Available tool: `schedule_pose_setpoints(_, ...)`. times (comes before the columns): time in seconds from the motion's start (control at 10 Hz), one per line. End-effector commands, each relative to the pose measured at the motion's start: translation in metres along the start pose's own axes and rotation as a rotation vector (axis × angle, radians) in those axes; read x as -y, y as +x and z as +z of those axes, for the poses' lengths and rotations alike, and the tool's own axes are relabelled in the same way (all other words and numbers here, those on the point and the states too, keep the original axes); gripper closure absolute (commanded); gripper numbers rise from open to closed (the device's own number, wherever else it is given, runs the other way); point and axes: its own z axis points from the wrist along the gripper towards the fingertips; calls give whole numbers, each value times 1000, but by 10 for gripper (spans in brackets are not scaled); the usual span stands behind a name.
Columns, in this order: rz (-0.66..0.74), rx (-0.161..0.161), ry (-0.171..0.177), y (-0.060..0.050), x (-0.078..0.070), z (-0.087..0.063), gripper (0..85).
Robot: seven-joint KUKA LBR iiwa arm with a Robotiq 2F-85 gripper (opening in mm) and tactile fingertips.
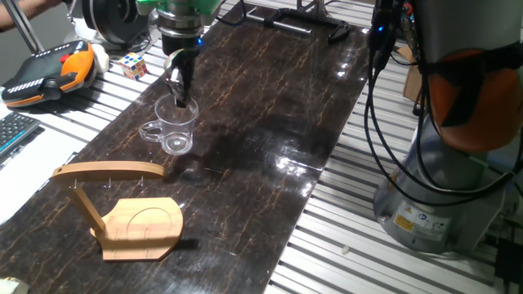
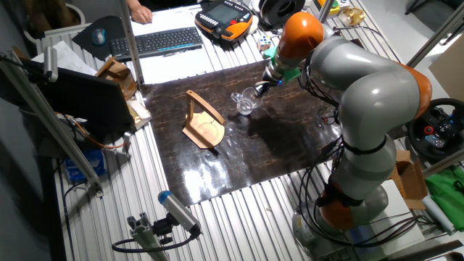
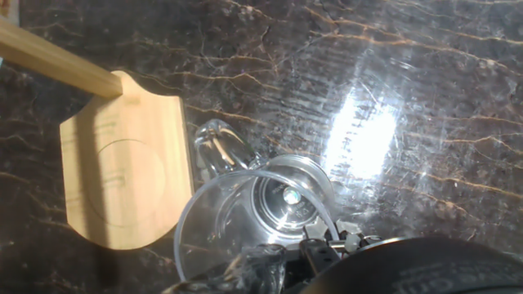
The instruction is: Put the cup on the cup rack
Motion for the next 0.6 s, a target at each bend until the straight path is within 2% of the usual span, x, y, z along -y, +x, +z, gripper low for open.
schedule_pose_setpoints(0.0, 1, 3, -4, 0, 0, 0, 840)
schedule_pose_setpoints(0.1, 2, 13, -15, 0, 0, 0, 840)
schedule_pose_setpoints(0.3, 2, 11, -24, 0, 0, 0, 840)
schedule_pose_setpoints(0.5, 1, 14, -47, 0, 0, 0, 840)
